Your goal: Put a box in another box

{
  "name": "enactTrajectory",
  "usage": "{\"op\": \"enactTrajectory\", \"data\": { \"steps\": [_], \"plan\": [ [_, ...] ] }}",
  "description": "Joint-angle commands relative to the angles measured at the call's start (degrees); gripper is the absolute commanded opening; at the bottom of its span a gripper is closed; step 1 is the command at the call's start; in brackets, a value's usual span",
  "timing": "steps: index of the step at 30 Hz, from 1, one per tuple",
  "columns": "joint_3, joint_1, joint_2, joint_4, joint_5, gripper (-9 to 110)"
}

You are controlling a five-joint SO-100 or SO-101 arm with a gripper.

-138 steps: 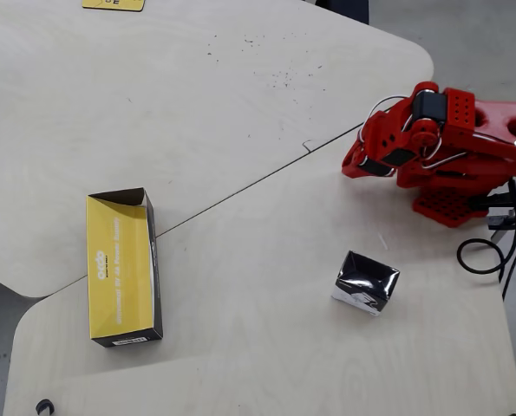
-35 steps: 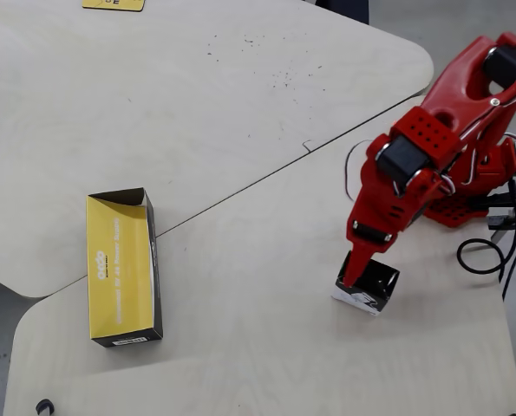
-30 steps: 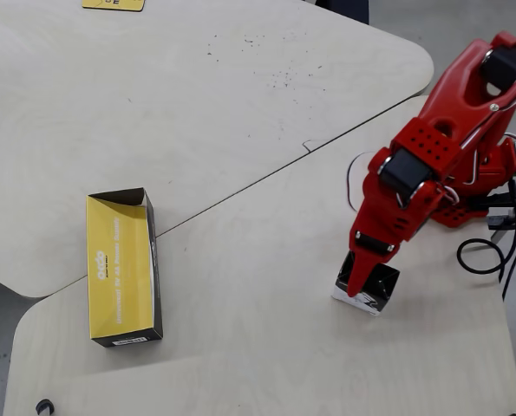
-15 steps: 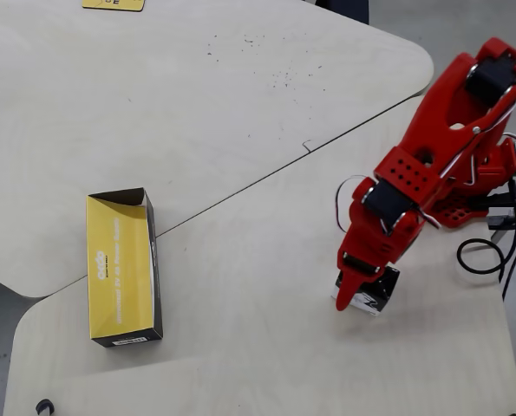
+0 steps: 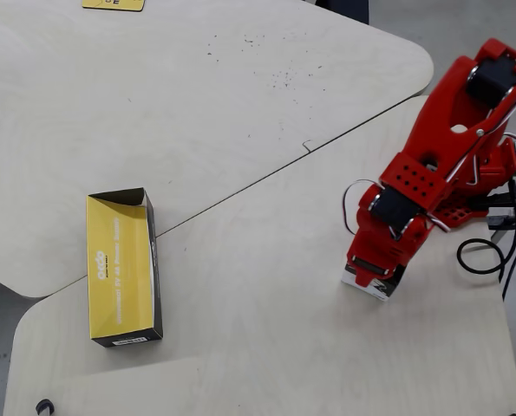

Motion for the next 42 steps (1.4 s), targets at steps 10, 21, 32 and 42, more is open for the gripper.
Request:
{"op": "enactTrajectory", "data": {
  "steps": [10,21,32,42],
  "plan": [
    [-25.84,23.73,1.67,10.02,-8.61,12],
    [-51.24,31.38,-15.21,2.2,0.0,11],
    [-70.66,33.05,-31.99,-6.86,10.02,10],
    [-79.28,33.22,-36.83,-14.15,11.07,11]
  ]
}}
